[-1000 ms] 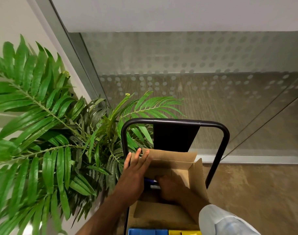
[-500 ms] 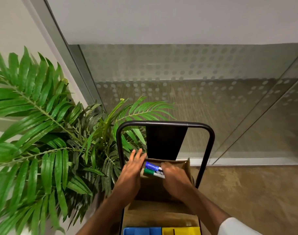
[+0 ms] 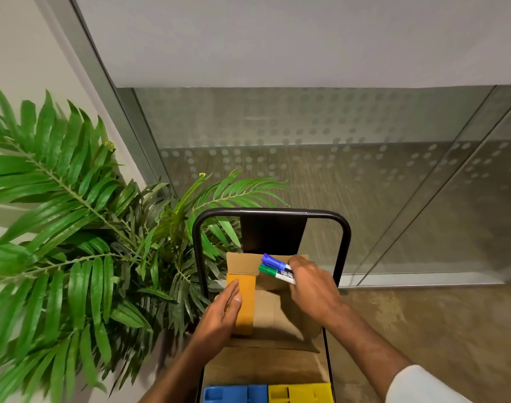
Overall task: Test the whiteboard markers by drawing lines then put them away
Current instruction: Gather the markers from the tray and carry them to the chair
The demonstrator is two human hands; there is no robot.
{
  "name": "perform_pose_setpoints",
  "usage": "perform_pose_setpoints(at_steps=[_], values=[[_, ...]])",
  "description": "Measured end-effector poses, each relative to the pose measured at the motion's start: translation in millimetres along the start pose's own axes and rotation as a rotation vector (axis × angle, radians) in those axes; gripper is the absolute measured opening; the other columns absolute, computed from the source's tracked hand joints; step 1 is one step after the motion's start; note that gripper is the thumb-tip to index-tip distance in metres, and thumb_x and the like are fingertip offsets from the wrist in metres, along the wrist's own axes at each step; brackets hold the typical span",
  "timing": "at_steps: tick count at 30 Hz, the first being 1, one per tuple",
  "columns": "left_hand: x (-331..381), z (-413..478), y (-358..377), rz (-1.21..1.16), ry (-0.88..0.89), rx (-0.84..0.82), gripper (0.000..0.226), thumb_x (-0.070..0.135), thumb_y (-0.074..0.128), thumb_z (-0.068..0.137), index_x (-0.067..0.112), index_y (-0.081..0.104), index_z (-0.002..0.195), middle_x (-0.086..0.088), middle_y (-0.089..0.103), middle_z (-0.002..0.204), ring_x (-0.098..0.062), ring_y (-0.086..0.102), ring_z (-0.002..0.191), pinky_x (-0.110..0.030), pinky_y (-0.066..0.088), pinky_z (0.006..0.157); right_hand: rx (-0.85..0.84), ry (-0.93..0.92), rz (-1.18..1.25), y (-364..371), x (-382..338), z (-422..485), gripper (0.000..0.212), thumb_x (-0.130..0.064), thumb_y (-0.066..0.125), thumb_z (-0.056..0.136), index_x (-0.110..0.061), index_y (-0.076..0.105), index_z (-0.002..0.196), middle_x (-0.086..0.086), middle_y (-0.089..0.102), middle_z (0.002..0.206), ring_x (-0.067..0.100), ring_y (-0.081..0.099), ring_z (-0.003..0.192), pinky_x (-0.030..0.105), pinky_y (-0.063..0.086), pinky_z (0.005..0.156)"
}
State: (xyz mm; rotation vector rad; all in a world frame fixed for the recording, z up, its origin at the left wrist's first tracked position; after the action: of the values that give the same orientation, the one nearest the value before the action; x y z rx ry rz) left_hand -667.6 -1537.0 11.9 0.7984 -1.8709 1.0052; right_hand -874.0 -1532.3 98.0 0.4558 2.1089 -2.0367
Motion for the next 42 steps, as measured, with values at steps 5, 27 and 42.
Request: perform_pose_setpoints(at_steps=[5,27,42], values=[[2,2,4,0.072,0.023,-0.045,0.064,0.052,0.044,0.104,0.043,0.011,0.159,0.014,0.026,0.163,-0.009,0.029,0.149,-0.035,0.028,0.121,0.137,0.083,0.017,-22,13,-9,0.030,-0.015,0.067,0.088,-0.019,0.055,0.115,-0.001,0.063,0.106,0.013,0.060,0.092,0.027,0.053,0.071],[52,2,-5,0.493,0.277,0.312,0.051,0.039,0.037,0.109,0.028,0.030,0.158,0.007,0.030,0.165,-0.003,0.015,0.153,-0.032,0.012,0.123,0.150,0.398,0.576,35,61,-51,0.037,-0.033,0.066,0.093,-0.026,0.055,0.127,-0.009,0.064,0.090,0.008,0.064,0.075,0.025,0.053,0.055],[5,26,32,0.994,0.417,0.237,0.057,0.040,0.022,0.109,0.008,0.050,0.148,-0.014,0.047,0.155,-0.031,0.035,0.149,-0.046,0.010,0.124,0.029,0.003,0.094,75,14,-49,0.044,-0.031,0.060,0.085,-0.013,0.059,0.126,0.010,0.053,0.145,0.031,0.048,0.137,0.048,0.042,0.108]])
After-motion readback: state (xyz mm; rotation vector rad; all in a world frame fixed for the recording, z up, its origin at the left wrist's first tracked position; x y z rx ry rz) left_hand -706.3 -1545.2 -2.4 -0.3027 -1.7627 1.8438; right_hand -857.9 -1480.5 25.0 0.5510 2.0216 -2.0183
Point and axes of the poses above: each hand's wrist, its own z-axis towards the middle knuckle, its own y-axis out of the palm, x = y × z, the point moved 8 cm from there along z, towards the middle knuckle
